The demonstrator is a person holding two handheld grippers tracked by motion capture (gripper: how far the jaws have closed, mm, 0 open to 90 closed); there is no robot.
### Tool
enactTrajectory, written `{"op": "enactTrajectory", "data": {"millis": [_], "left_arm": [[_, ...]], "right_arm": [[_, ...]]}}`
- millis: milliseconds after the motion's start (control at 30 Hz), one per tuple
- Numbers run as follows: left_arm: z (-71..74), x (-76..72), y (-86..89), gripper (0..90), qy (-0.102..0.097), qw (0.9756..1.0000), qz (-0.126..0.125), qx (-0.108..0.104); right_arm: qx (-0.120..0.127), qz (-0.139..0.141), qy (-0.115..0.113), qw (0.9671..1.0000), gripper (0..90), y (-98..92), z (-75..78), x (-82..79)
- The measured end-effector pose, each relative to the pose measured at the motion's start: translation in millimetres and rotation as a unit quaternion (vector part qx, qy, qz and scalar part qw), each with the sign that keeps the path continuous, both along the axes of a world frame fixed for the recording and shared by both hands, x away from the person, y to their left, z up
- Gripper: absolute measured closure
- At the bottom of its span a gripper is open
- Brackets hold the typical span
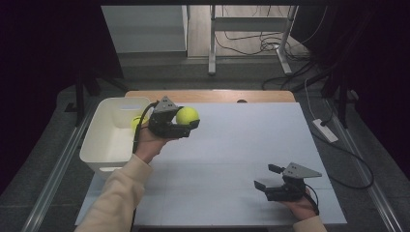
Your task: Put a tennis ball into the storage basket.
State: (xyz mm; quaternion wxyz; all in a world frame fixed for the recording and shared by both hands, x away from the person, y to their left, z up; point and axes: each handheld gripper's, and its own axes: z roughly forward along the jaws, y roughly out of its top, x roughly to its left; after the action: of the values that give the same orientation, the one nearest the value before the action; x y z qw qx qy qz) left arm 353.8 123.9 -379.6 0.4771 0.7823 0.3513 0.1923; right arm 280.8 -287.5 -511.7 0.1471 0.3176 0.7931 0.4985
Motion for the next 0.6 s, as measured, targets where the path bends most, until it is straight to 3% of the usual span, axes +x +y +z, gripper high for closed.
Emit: {"op": "enactTrajectory", "data": {"millis": [600], "left_arm": [[10.8, -3.4, 20.5, 26.6, -0.013, 0.9996, 0.022, -0.011]], "right_arm": [[0.002, 0.000, -0.001, 1.0000, 12.2, 0.1, 0.2, -0.3]]}}
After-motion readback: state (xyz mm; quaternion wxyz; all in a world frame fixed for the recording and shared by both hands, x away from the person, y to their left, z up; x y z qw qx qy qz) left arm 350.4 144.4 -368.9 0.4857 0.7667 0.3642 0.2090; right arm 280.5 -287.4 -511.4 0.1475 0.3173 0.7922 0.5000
